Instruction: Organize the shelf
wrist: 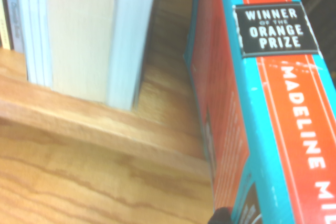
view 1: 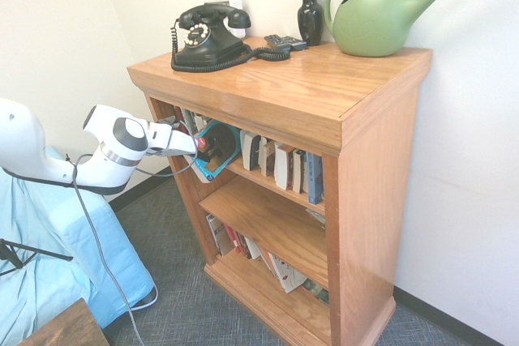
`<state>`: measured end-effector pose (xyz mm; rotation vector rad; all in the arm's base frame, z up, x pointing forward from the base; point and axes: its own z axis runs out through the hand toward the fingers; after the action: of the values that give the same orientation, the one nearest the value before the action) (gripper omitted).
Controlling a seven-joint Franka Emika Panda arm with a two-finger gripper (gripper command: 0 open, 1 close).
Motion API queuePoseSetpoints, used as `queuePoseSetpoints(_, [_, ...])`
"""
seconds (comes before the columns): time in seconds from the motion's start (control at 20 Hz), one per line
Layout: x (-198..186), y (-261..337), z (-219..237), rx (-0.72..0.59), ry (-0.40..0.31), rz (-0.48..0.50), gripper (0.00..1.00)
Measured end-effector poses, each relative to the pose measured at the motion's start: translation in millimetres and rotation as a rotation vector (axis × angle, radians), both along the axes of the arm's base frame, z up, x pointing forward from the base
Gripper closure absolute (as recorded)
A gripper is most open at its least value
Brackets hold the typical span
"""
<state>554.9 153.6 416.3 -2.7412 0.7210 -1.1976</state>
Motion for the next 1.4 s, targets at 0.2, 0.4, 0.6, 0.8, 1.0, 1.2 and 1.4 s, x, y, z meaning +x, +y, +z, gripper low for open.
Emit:
queuePoseSetpoints(0.2, [12.5, 5.0, 4.1, 0.000, -0.012, 0.001, 1.00])
queuePoseSetpoints(0.4, [24.2, 9.8, 10.2, 0.010, -0.028, 0.003, 1.00])
queuePoseSetpoints(0.6, [38.5, 24.3, 17.7, 0.053, -0.033, -0.007, 1.00])
queuePoseSetpoints(0.8, [51.3, 25.9, 15.1, 0.086, -0.026, -0.020, 1.00])
queuePoseSetpoints(1.0, [51.6, 27.4, 14.9, 0.092, -0.025, -0.021, 1.00])
queuePoseSetpoints(1.2, [51.5, 27.7, 14.7, 0.090, -0.026, -0.021, 0.00])
queuePoseSetpoints(1.4, [51.3, 27.4, 14.3, 0.082, -0.028, -0.016, 0.00])
